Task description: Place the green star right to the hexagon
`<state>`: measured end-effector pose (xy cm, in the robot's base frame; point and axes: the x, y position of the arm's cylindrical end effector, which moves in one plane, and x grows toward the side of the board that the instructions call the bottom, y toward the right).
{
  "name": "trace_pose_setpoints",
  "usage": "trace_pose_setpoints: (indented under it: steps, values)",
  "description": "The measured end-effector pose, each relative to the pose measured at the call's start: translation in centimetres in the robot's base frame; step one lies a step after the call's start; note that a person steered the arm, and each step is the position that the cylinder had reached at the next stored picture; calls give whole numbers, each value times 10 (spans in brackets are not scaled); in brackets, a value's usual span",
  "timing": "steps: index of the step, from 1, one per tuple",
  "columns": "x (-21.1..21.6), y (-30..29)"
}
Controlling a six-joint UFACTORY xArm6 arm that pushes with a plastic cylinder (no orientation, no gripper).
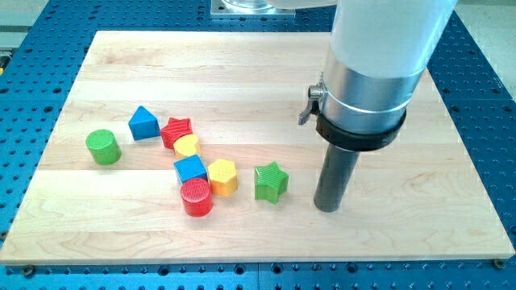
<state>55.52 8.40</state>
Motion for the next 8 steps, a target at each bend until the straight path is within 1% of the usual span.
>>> trace_pose_setpoints:
  steps: [2,3,5,6,7,8]
  values:
    - [10,-52]
    - [4,-83]
    - [-39,-31]
    - [-74,-29]
    - [-68,-15]
    - [-69,-44]
